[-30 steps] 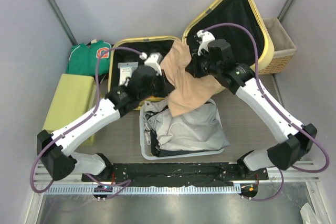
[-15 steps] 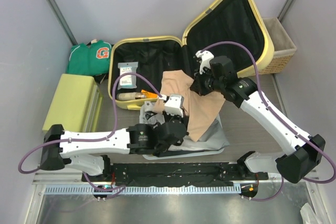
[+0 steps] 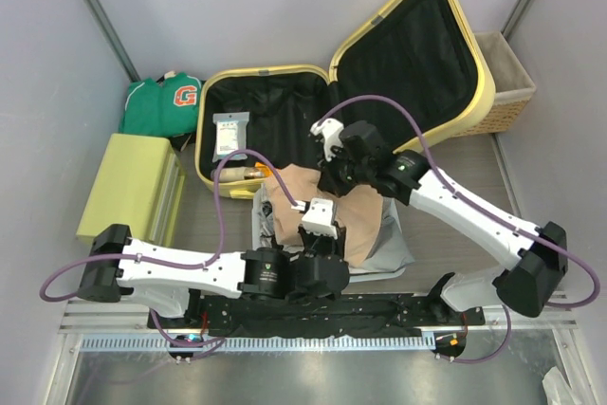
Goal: Open, take out, and arrange the luggage
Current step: Place the clothes in the bin.
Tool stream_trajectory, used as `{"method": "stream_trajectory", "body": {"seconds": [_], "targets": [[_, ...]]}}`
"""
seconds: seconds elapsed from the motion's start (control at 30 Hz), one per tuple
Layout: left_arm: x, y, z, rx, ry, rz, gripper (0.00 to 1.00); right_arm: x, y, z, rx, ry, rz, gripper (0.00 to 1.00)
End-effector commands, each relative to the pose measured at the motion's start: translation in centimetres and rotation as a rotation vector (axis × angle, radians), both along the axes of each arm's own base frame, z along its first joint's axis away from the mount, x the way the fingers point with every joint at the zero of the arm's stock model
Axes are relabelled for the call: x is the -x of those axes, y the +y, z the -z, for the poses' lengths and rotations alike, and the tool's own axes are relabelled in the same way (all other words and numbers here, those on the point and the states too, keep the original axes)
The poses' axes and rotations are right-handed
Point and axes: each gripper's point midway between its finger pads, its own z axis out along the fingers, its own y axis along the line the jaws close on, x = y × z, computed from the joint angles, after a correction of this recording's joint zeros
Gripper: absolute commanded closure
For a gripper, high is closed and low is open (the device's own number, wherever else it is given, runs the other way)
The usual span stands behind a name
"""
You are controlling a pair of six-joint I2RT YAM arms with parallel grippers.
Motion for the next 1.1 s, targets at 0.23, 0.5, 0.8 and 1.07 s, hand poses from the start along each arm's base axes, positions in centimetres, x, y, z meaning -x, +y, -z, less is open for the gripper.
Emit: {"method": "stream_trajectory", "body": {"seconds": [0.23,0.5,0.8,1.07], "targets": [[0.9,1.4,2.2,0.138,0.093,-0.070,0.94,-1.8,5.2,0.2,0.009,-0.091,-0.018,0.95],[2.9,0.5,0.8,0.106,0.141,0.099,0.11,-1.3,2.5,-5.3,-0.031,-0.140,0.089,0.25],[4.1,1.4,-5.4,0.109,0.130,0.288,0.05,2.1,-3.1,-9.7,-0.150,-0.144,0.250,0.22],[-0.4,2.9,0.0,0.172,0.319,0.295,0.14,6.7,-1.9,-1.3,-0.226,0.142,0.206,0.55]]}}
